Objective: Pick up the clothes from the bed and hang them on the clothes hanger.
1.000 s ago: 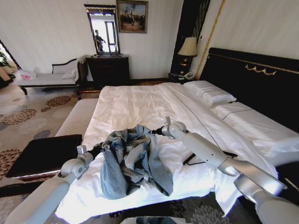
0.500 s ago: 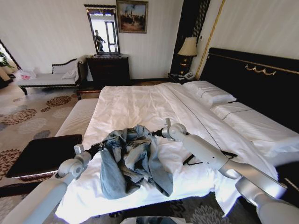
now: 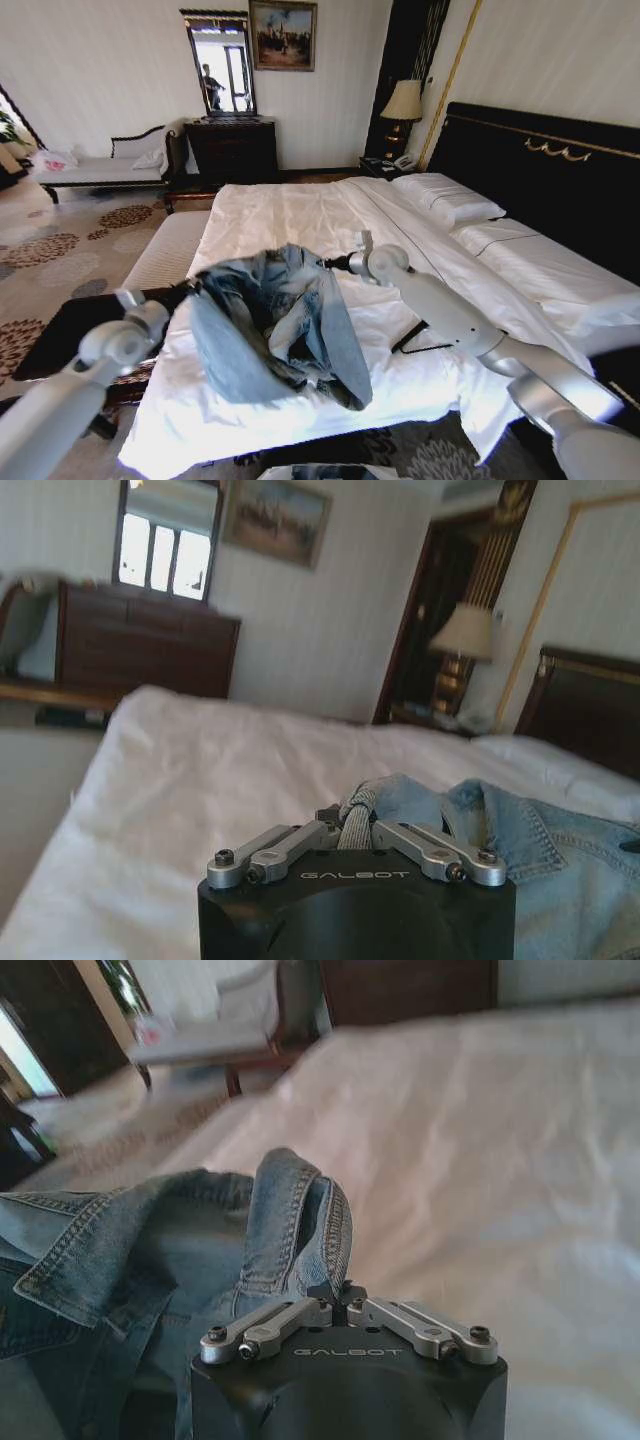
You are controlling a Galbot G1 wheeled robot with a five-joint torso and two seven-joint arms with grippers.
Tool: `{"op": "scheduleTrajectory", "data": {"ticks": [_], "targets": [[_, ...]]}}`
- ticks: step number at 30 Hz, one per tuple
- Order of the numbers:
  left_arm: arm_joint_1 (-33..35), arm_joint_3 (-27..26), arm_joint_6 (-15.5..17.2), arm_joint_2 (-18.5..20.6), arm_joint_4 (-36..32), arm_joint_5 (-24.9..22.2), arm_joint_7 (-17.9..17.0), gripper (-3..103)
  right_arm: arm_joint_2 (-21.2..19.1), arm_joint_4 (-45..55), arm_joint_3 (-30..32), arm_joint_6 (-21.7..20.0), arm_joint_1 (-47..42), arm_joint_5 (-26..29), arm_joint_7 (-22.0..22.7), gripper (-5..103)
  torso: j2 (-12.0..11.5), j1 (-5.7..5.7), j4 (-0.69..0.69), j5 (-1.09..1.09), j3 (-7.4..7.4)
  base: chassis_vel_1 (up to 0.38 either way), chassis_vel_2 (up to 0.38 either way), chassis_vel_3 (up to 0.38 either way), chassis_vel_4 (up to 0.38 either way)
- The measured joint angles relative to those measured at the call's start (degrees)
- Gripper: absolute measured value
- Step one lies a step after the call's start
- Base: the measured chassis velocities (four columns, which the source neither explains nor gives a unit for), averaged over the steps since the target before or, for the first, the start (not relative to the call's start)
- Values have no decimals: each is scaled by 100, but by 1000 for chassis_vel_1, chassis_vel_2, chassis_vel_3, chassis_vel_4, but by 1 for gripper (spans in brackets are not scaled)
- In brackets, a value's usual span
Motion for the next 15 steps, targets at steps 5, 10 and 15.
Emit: {"op": "scheduleTrajectory", "data": {"ticks": [5, 10, 15], "targets": [[-456, -108, 7, 444, -69, -365, -106, 2, 5, 94, -35, 129, 481, -124, 19, 2, 0, 0, -1, -1, 0, 0, 0, 0, 0], [-987, -177, 15, 1055, -89, -835, -184, 2, -7, 25, -96, 226, 1002, -157, 62, 2, 0, 0, -1, 0, 0, 0, 0, 0, 0], [-1391, -236, 18, 1567, -171, -1272, -232, 2, -37, 0, 12, 257, 1345, -120, 99, 2, 0, 1, -1, 1, 0, 0, 0, 0, 0]]}}
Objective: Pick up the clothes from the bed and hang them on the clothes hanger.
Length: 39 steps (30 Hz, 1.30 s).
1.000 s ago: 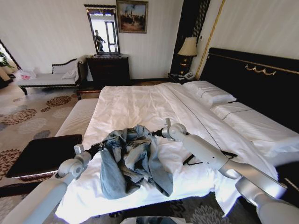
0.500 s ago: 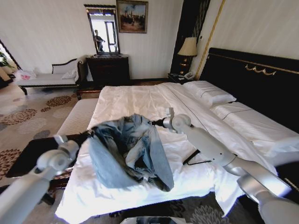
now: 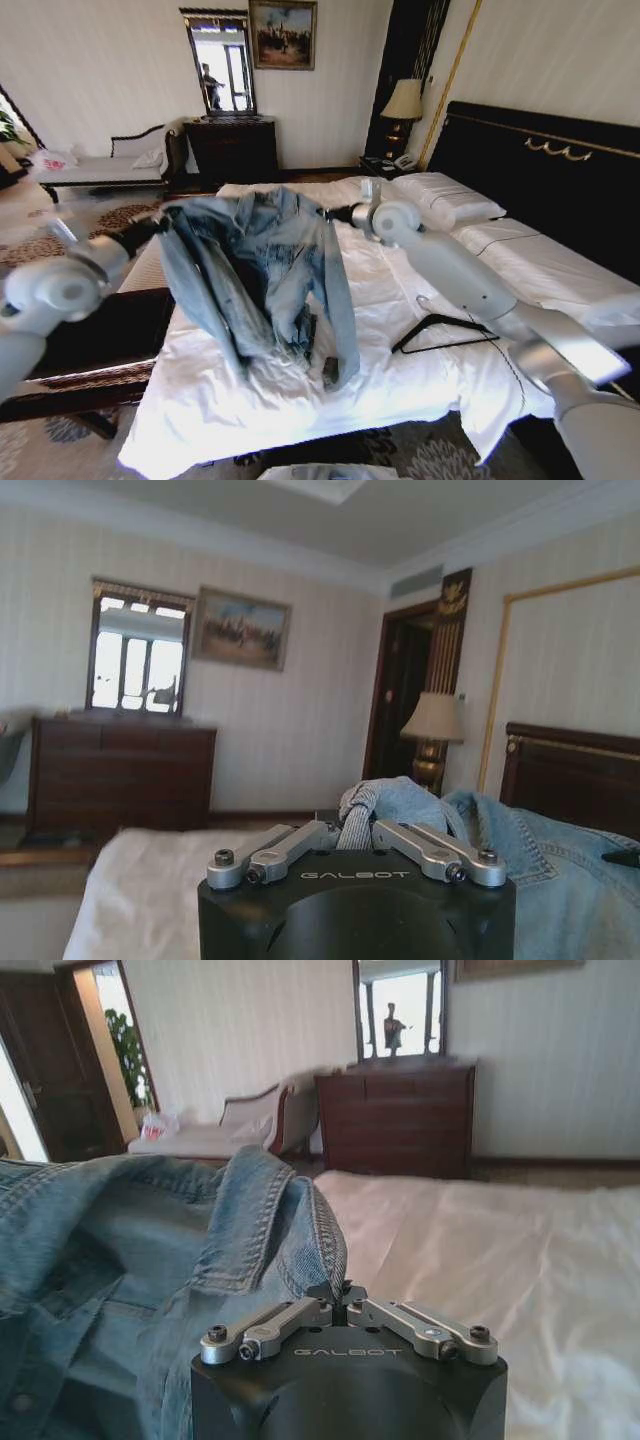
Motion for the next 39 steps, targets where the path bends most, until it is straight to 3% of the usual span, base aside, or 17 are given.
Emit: {"op": "scheduleTrajectory", "data": {"ticks": [10, 18, 25, 28, 29, 30, 32, 33, 34, 37, 39], "targets": [[-615, -41, -10, 667, -128, -644, -79, 2, -180, -34, 179, 78, 811, 207, -32, 2, 0, -1, -2, 0, -1, 0, 0, 0, 0], [-936, -92, -83, 1290, 194, -952, 36, 2, 112, -518, -112, 332, 1411, 12, -90, 2, 0, -1, 2, -1, -1, 0, 0, 0, 0], [-713, -120, -188, 1282, 3, -867, -35, 2, 50, -511, -132, 458, 1366, -46, -163, 2, 0, -1, 1, 0, -1, 0, 0, 0, 0], [-274, -422, -188, 1057, -418, -792, -328, 2, -186, -14, 66, 365, 1085, 374, 3, 2, 0, 0, -2, -1, 0, 0, 0, 0, 0], [14, -696, -179, 916, -732, -825, -516, 2, -345, 409, 251, 255, 892, 807, 218, 2, 0, 1, 0, 1, 0, 0, 0, 0, 0], [14, -696, -179, 916, -732, -825, -516, 2, -345, 409, 251, 255, 892, 807, 218, 2, 0, 1, 0, 1, 0, 0, 0, 0, 0], [232, -900, -43, 704, -1344, -989, -849, 2, -866, 1255, 795, 70, 412, 1820, 715, 2, 0, 0, 4, 0, 0, 0, 0, 0, 0], [398, -1128, 179, 541, -1774, -1168, -1168, 2, -1342, 1888, 1303, -26, 27, 2453, 1013, 2, 0, 0, 0, 3, 0, 0, 0, 0, 0], [398, -1128, 179, 541, -1774, -1168, -1168, 2, -1342, 1888, 1303, -26, 27, 2453, 1013, 2, 0, 0, 0, 3, 0, 0, 0, 0, 0], [1071, -2251, 863, 156, -2519, -2034, -1848, 2, -2162, 2854, 2192, -122, -551, 3288, 1212, 2, 1, -3, -7, 3, -2, 0, 0, 0, 0], [1623, -3614, 1478, -54, -2957, -3365, -2749, 2, -2970, 3589, 3160, -292, -1059, 4100, 1190, 2, 2, -6, -6, 7, -4, 0, 0, 0, 0]]}}
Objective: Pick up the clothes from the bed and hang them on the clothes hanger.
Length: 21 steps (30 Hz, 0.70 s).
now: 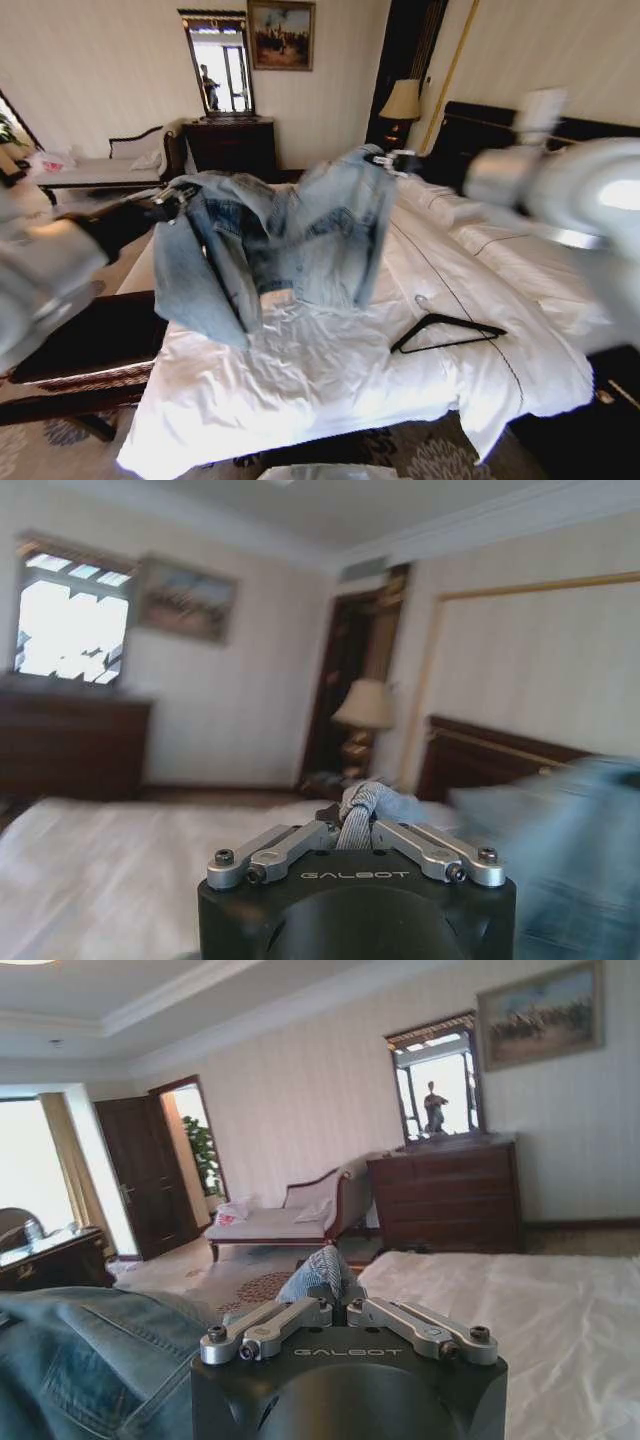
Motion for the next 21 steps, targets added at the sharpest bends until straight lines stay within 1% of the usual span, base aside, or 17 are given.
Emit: {"op": "scheduleTrajectory", "data": {"ticks": [1, 2, 4, 5, 6, 7, 9, 10, 11, 12, 13, 14, 16, 17, 18, 20, 21], "targets": [[0, 0, 0, 0, 0, 0, 0, 2, 0, 0, 0, 0, 0, 0, 0, 2, 0, 0, 0, 0, 0, 0, 0, 0, 0], [147, -380, 186, -25, -30, -392, -283, 2, -209, 128, 230, -48, -88, 168, -49, 2, 1, -1, 0, 1, -1, 0, 0, 0, 0], [1075, -2040, 840, -239, -69, -1885, -1037, 2, -775, 395, 669, -118, -126, 794, -39, 2, 2, -1, 0, -4, -1, 0, 0, 0, 0], [1618, -2719, 1026, -394, -72, -2238, -1093, 2, -942, 472, 739, -120, -74, 1027, 46, 2, 2, -1, 2, -10, 0, 0, 0, 0, 0], [2115, -3267, 1127, -535, -71, -2381, -1092, 2, -1053, 523, 764, -120, -22, 1175, 126, 2, 2, 0, 5, -15, 0, 0, 0, 0, 0], [2115, -3267, 1127, -535, -71, -2381, -1092, 2, -1053, 523, 764, -120, -22, 1175, 126, 2, 2, 0, 5, -15, 0, 0, 0, 0, 0], [3512, -4559, 1309, -811, -53, -2766, -1266, 2, -1234, 639, 737, -121, 86, 1499, 418, 2, 1, 1, 15, -10, 1, 0, 0, 0, 0], [3818, -4706, 1309, -809, -48, -2878, -1412, 2, -1240, 673, 687, -121, 55, 1535, 524, 2, 1, 1, 16, -8, 1, 0, 0, 0, 0], [3818, -4706, 1309, -809, -48, -2878, -1412, 2, -1240, 673, 687, -121, 55, 1535, 524, 2, 1, 1, 16, -8, 1, 0, 0, 0, 0], [4208, -4688, 1310, -694, -40, -2890, -1682, 2, -1196, 733, 588, -121, -142, 1504, 701, 2, 1, 1, 11, -7, 1, 0, 0, 0, 0], [4421, -4309, 1310, -505, -30, -2560, -1752, 2, -1068, 743, 498, -132, -520, 1215, 774, 2, 1, 0, 5, -5, 2, 0, 0, 0, 0], [4421, -4309, 1310, -505, -30, -2560, -1752, 2, -1068, 743, 498, -132, -520, 1215, 774, 2, 1, 0, 5, -5, 2, 0, 0, 0, 0], [4418, -3395, 1295, -375, -23, -1898, -1531, 2, -646, 557, 30, -137, -1017, 403, 757, 2, 0, 2, -4, -7, 3, 0, 0, 0, 0], [4287, -2856, 1283, -445, -18, -1327, -1335, 2, -307, 372, -431, -138, -1145, -91, 712, 2, -3, 6, -1, -4, 5, 0, 0, 0, 0], [4287, -2856, 1283, -445, -18, -1327, -1335, 2, -307, 372, -431, -138, -1145, -91, 712, 2, -3, 6, -1, -4, 5, 0, 0, 0, 0], [4076, -2066, 1199, -616, 1, -546, -1050, 2, 55, 142, -937, -139, -1194, -625, 563, 2, -4, 10, 2, -2, 6, 0, 0, 0, 0], [3764, -1088, 1077, -867, 8, 340, -793, 2, 483, -231, -1500, -137, -1201, -1193, 315, 2, -5, 12, 15, -7, 7, 0, 0, 0, 0]]}}
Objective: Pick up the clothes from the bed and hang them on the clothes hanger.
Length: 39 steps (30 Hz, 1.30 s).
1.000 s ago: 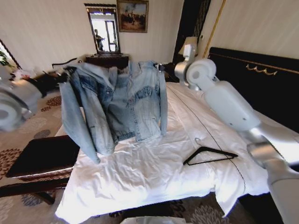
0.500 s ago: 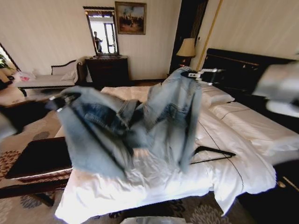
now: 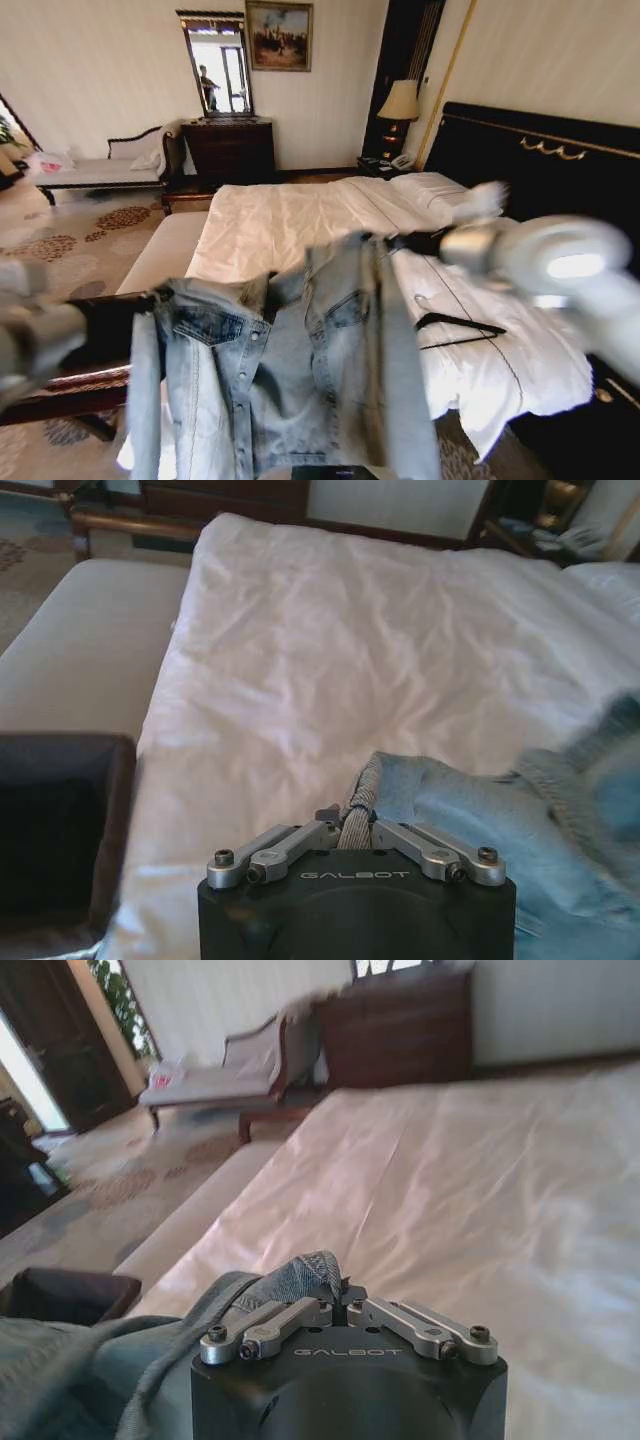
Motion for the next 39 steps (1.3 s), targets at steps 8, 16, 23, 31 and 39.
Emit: {"op": "scheduleTrajectory", "data": {"ticks": [8, 16, 23, 31, 39], "targets": [[-2011, 3309, -339, -548, 931, 2278, 773, 2, 1163, -1317, -1122, 6, 35, -1259, -323, 2, 3, -7, -12, -3, -3, 2, 15, 23, 4], [-3288, 4666, -685, -949, 2195, 3351, 1436, 2, 1842, -2454, -1501, 12, 174, -2248, -665, 2, 2, -5, -10, -1, -2, 0, 0, 0, 0], [-4206, 5435, -979, -988, 2887, 3693, 1797, 2, 2282, -3422, -1605, 99, 312, -2829, -1053, 2, 3, -8, -10, 0, -3, 0, 0, 0, 0], [-5373, 6357, -1442, -1417, 4067, 3901, 1896, 2, 3237, -4729, -1863, 466, 596, -3719, -1447, 2, 2, -6, -10, 0, -2, 0, 0, 0, 0], [-5566, 6564, -1545, -1778, 4687, 4102, 1967, 2, 3893, -5624, -1969, 684, 645, -4399, -1668, 2, 3, -6, -9, -1, -3, 0, 0, 0, 0]]}}
